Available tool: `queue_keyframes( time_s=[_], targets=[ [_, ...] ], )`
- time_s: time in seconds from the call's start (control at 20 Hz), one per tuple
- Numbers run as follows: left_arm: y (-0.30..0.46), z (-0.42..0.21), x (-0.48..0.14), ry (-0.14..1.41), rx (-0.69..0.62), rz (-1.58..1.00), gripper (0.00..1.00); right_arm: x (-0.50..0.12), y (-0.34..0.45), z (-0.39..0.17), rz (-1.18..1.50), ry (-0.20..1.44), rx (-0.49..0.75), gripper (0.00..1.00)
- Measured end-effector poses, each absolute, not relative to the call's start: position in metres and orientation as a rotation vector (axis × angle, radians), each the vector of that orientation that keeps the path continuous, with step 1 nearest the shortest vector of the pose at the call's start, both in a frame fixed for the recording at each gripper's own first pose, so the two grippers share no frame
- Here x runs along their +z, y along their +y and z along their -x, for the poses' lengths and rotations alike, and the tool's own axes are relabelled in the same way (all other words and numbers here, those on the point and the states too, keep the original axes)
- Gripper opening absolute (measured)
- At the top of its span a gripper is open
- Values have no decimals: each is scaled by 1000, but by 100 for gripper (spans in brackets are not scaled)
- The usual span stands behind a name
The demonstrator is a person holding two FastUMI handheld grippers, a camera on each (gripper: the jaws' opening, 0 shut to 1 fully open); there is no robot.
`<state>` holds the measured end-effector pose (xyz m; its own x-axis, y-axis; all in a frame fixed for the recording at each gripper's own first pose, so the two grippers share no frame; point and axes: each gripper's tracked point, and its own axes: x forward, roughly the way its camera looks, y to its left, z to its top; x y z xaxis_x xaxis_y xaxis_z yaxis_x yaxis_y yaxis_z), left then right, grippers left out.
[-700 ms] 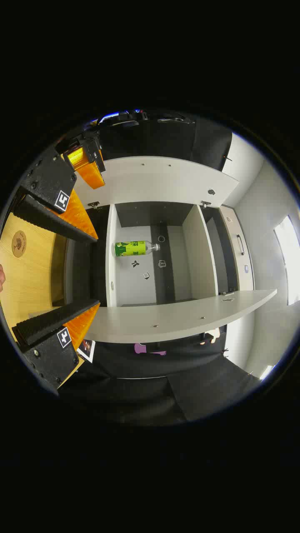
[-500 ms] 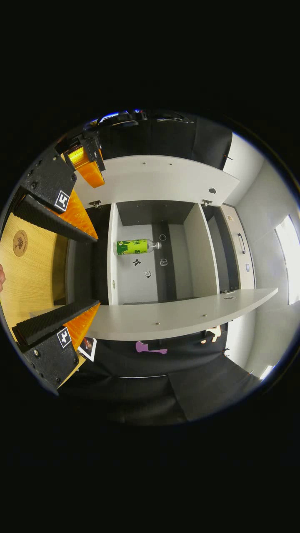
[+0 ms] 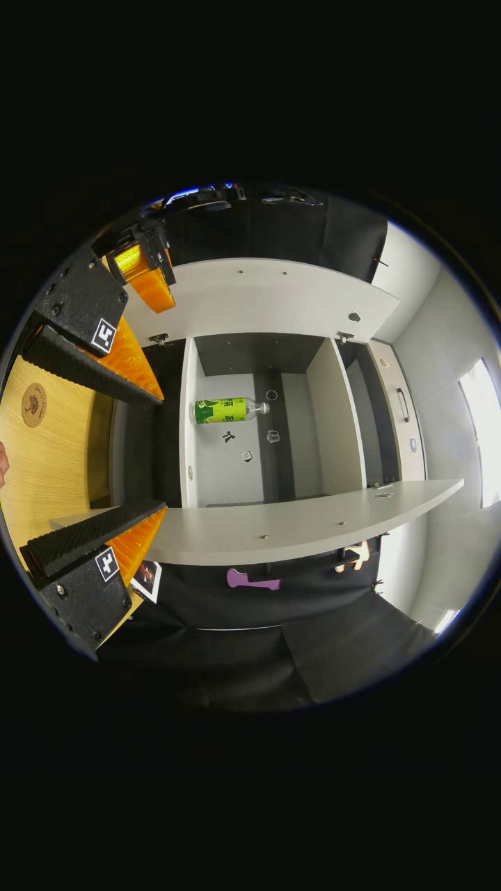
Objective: Grasp the bottle in the cabinet with the left hand and place it on the coaster, then close the right door with the right hand and the left door with the left hand.
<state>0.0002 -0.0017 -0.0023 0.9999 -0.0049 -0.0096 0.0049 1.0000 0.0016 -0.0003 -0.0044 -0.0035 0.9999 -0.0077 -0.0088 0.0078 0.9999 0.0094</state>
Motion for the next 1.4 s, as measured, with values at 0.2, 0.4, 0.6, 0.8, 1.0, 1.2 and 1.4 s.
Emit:
queue_keyframes(
  time_s=[0.2, 0.4, 0.6, 0.8, 1.0, 1.2, 1.4],
  targets=[
    [-2, -2, -2, 11, -7, 5, 95, -3, -4, -1, -6, 8, -5, 83],
    [-2, -6, -3, 17, -12, 5, 95, -3, -2, -3, 4, 9, -2, 83],
    [-4, -13, 0, 15, -25, -1, 95, -3, -2, -3, 12, 11, -4, 83],
    [-12, -27, 7, 13, -66, 26, 95, -3, -3, -3, 15, 12, -11, 83],
    [-24, -55, 18, 0, -127, 41, 95, -2, -6, -2, 10, 10, -23, 83],
    [-36, -95, 32, -26, -170, 36, 95, -2, -11, 1, 10, 5, -50, 83],
    [-49, -144, 51, -64, -213, -7, 99, -2, -21, 3, 13, 6, -80, 83]
  ],
)
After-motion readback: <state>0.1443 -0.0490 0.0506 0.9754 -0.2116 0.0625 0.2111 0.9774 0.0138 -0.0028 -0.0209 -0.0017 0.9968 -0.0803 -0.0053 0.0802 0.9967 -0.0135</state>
